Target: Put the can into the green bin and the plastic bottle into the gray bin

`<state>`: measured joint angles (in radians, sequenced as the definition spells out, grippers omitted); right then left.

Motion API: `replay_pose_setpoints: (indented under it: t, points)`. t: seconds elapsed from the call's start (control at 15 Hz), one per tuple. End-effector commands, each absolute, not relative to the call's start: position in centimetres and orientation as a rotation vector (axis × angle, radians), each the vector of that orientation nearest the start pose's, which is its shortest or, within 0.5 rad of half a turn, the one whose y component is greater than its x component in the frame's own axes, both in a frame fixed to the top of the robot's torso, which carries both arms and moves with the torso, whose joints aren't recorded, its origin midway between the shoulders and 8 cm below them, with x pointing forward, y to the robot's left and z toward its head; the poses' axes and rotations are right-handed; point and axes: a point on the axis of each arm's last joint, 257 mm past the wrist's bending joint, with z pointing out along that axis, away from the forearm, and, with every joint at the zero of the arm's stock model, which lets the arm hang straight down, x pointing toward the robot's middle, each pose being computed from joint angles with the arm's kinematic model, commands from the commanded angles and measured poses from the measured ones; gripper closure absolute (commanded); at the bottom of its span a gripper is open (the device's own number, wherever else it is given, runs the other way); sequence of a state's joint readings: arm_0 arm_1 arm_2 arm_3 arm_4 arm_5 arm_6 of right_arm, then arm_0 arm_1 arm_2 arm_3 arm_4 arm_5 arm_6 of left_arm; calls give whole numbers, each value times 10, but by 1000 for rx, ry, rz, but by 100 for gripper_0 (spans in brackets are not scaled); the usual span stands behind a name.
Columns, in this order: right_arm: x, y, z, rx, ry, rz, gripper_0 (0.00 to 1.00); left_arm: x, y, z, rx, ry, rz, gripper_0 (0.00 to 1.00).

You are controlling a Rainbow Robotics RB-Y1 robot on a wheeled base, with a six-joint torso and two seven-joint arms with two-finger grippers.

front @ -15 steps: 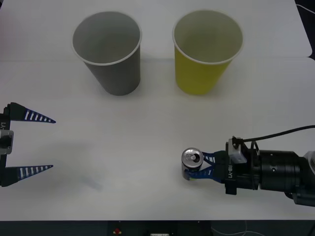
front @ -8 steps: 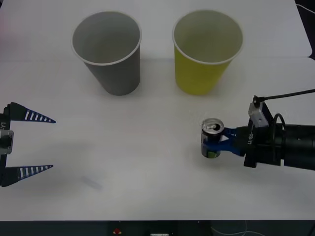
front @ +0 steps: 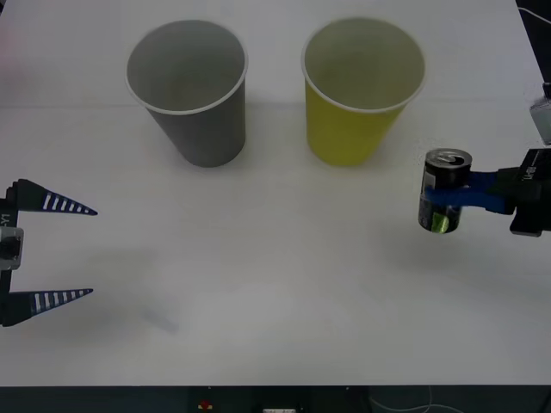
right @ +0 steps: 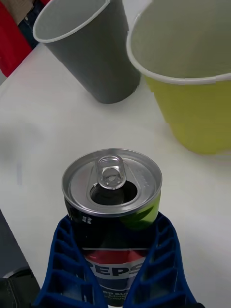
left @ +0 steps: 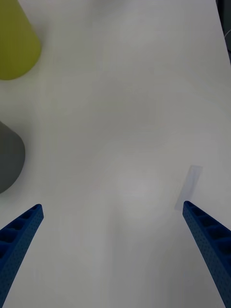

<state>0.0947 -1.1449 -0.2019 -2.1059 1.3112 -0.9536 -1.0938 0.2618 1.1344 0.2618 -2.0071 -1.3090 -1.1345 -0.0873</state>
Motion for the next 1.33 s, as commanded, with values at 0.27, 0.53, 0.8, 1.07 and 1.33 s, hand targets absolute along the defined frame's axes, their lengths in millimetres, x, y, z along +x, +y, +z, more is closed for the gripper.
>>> replay_pose_setpoints:
  t: [0.27,0.53,0.8,1.07,1.33]
  points:
    - [401,-256,-35,-712,2040,458,100,341,286,-167,1762,1444,-118,0]
    - [429,-253,-1,-762,2027,452,100,341,286,-167,1762,1444,-118,0]
    - [468,-229,26,-873,2041,369,100,341,286,-167,1762,1444,-118,0]
    - [516,-189,36,-907,2040,340,100,341,286,-167,1762,1444,-118,0]
    - [558,-156,42,-910,2065,289,100,341,286,-167,1762,1444,-118,0]
